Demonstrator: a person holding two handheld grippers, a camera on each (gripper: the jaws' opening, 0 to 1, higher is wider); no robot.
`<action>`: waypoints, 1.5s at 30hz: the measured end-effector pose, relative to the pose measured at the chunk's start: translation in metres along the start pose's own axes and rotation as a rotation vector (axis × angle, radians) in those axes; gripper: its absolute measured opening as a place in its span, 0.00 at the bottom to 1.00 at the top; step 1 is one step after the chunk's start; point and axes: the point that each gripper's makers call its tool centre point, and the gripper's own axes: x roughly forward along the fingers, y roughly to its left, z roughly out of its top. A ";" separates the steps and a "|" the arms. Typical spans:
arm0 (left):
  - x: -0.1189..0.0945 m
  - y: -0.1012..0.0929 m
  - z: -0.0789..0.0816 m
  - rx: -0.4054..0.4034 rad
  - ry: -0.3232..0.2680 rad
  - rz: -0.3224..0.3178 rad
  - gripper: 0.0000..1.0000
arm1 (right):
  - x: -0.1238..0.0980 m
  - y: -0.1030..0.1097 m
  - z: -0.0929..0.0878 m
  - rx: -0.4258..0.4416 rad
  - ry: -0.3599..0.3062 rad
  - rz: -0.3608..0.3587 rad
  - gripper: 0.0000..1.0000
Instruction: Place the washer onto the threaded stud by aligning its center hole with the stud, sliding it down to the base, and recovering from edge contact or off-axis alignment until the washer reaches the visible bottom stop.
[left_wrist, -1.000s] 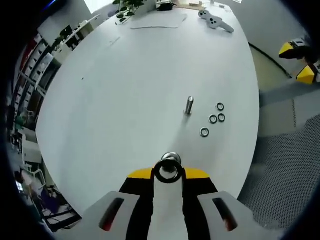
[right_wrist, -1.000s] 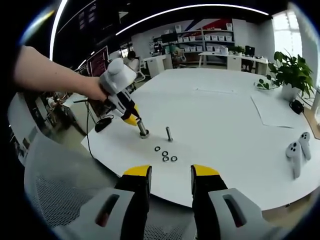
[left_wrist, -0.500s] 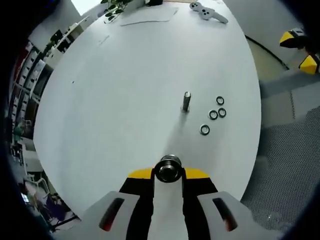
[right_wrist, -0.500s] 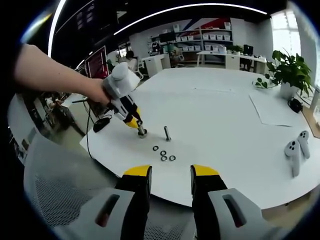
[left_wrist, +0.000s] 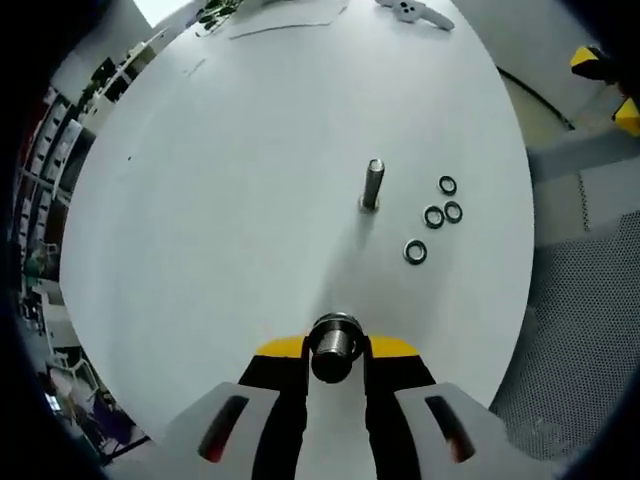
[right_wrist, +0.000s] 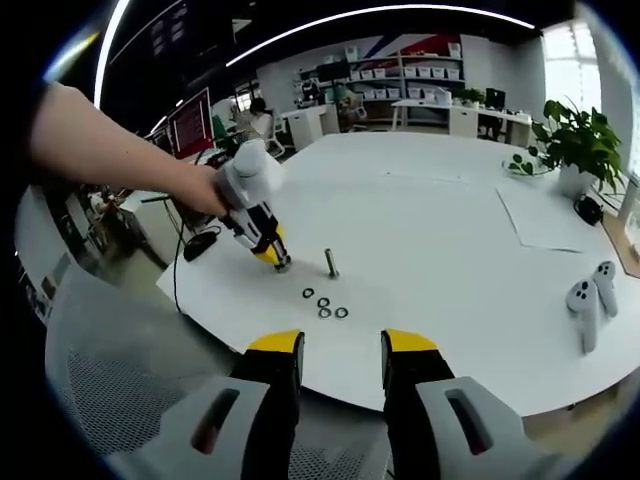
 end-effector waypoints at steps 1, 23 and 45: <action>0.003 0.000 0.000 -0.002 0.003 -0.002 0.18 | 0.000 0.000 0.000 0.000 0.001 0.000 0.33; -0.002 0.008 0.003 -0.106 -0.086 0.061 0.23 | 0.002 0.003 -0.005 -0.046 0.035 0.010 0.33; -0.057 -0.019 -0.026 -0.399 -0.301 0.124 0.28 | 0.003 0.016 -0.004 -0.076 0.032 0.076 0.32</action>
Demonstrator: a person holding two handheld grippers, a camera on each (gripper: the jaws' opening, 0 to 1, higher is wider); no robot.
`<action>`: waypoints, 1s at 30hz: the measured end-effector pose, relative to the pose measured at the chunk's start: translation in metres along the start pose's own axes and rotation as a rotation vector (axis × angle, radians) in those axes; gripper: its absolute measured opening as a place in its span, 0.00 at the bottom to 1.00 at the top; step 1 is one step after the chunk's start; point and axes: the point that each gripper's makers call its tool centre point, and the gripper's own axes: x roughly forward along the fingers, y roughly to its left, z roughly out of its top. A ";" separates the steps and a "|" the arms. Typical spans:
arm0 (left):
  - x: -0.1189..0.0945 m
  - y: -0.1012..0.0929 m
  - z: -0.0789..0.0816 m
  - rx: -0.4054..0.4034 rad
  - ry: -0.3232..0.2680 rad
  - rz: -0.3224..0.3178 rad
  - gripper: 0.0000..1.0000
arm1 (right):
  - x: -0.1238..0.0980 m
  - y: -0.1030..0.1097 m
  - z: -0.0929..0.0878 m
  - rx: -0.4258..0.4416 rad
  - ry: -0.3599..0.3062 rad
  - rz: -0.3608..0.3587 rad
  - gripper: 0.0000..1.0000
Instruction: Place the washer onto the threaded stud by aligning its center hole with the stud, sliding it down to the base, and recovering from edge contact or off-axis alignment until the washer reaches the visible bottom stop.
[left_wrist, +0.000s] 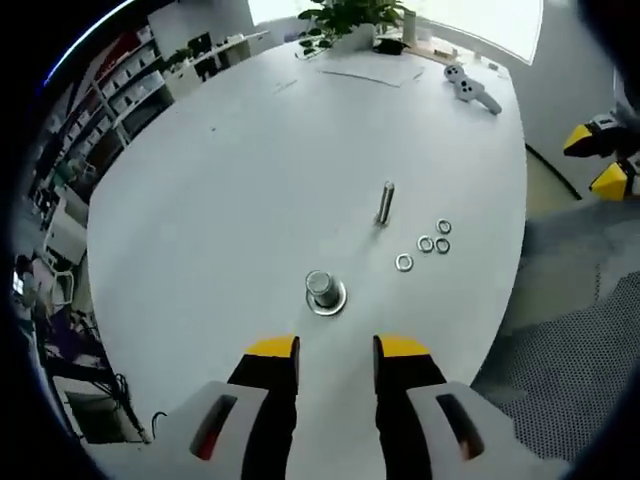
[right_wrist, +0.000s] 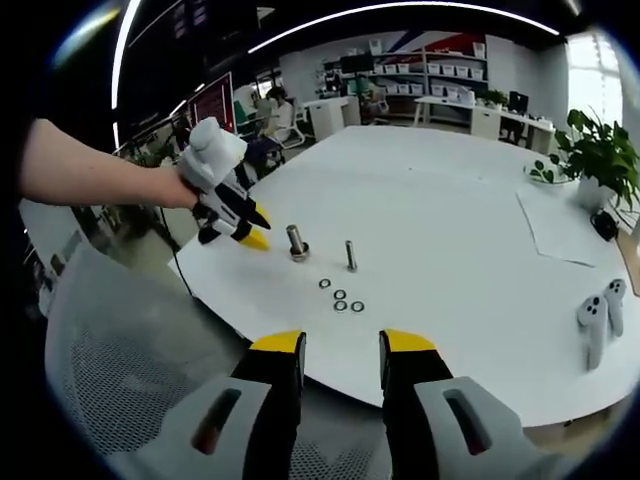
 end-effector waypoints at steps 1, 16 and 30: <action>-0.006 -0.003 0.003 -0.032 -0.031 -0.002 0.28 | 0.000 0.001 0.000 -0.003 -0.002 0.002 0.32; -0.069 -0.017 -0.019 -0.170 -0.185 0.035 0.32 | 0.002 0.009 0.003 -0.032 -0.002 0.031 0.32; -0.107 -0.018 -0.033 -0.294 -0.285 0.024 0.38 | 0.003 0.010 -0.005 -0.043 0.038 0.030 0.33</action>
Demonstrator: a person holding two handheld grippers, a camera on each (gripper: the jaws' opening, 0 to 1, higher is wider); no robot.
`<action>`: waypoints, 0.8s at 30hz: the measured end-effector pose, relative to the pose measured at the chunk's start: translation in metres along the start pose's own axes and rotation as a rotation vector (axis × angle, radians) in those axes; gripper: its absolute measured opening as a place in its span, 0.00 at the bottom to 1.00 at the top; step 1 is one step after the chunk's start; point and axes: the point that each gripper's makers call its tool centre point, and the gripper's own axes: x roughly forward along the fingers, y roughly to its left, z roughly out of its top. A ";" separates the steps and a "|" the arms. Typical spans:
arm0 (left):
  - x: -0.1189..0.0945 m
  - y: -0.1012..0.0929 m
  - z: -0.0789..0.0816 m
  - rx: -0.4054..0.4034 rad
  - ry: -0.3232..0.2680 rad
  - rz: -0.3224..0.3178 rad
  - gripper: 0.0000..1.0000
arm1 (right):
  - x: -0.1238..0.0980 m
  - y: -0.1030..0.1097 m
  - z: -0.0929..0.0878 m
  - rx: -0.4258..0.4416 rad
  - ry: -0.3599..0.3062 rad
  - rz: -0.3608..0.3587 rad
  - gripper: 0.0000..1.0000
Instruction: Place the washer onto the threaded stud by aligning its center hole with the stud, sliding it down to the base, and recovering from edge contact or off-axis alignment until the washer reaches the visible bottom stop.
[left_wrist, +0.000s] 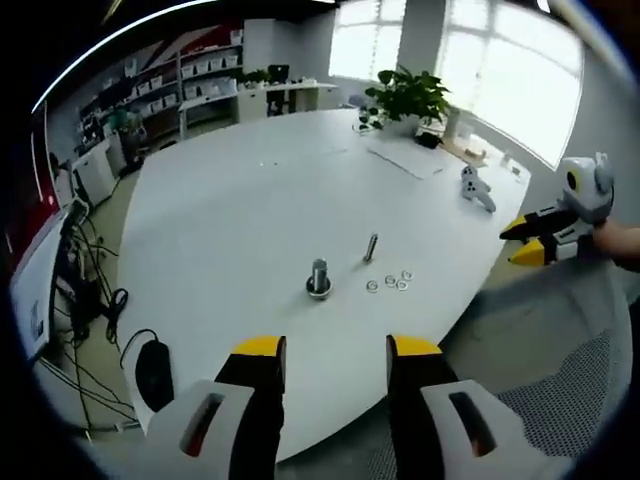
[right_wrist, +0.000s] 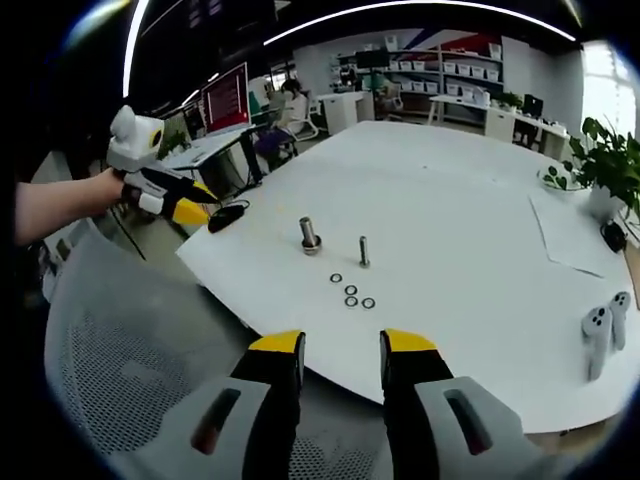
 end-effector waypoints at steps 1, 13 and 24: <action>-0.005 -0.003 0.002 -0.014 -0.022 -0.008 0.39 | 0.000 0.000 -0.002 0.005 0.009 -0.002 0.33; -0.022 0.004 -0.016 -0.020 -0.040 -0.036 0.39 | 0.002 0.002 -0.014 -0.008 0.076 -0.004 0.35; -0.029 -0.018 -0.031 -0.028 -0.048 -0.082 0.39 | 0.003 -0.001 -0.020 0.002 0.109 -0.016 0.37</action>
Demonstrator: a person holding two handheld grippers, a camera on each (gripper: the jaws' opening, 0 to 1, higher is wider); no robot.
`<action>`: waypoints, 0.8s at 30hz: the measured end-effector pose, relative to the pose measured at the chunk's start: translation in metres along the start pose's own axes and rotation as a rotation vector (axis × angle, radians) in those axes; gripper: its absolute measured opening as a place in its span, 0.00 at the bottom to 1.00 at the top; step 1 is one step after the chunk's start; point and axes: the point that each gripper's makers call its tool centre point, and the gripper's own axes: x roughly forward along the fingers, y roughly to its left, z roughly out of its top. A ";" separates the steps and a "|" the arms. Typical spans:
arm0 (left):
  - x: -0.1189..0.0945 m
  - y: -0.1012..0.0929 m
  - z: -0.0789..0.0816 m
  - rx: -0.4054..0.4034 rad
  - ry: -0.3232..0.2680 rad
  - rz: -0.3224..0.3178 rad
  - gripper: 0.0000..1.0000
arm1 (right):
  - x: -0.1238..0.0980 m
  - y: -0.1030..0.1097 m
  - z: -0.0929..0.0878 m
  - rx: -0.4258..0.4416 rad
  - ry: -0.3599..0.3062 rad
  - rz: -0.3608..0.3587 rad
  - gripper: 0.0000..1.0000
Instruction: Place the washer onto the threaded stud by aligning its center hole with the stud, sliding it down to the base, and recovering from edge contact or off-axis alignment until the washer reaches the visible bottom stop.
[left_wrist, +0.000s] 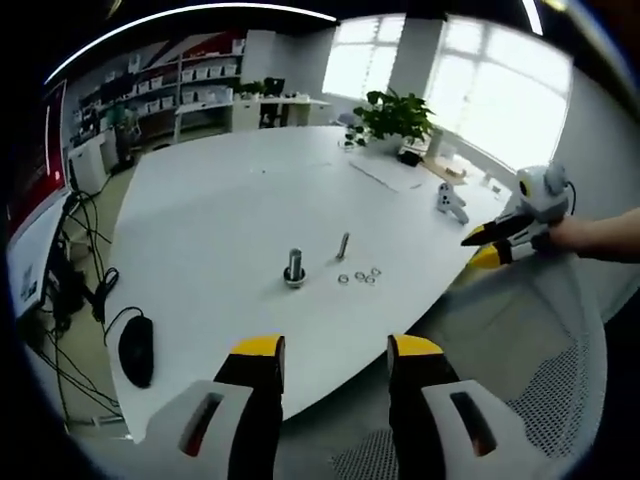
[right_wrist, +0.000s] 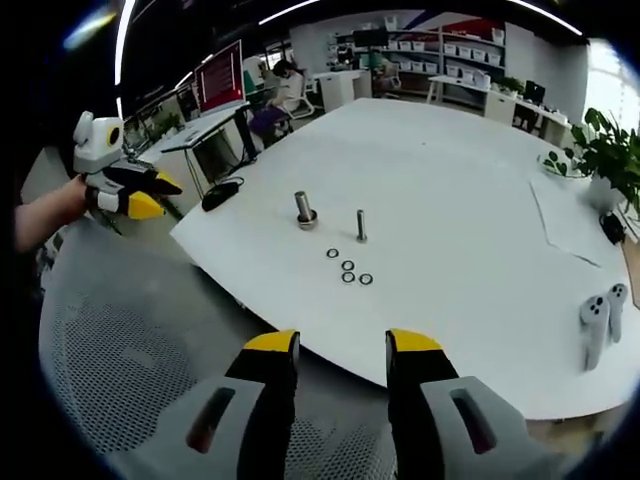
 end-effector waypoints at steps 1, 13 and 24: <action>-0.004 0.000 0.004 0.000 -0.039 0.009 0.40 | 0.000 0.000 0.000 0.000 0.003 0.000 0.37; -0.001 -0.001 -0.007 -0.020 -0.034 -0.017 0.38 | 0.004 0.003 -0.012 -0.033 0.072 0.003 0.37; 0.003 -0.011 -0.014 0.107 -0.010 -0.027 0.36 | 0.004 0.002 -0.017 -0.038 0.096 -0.008 0.37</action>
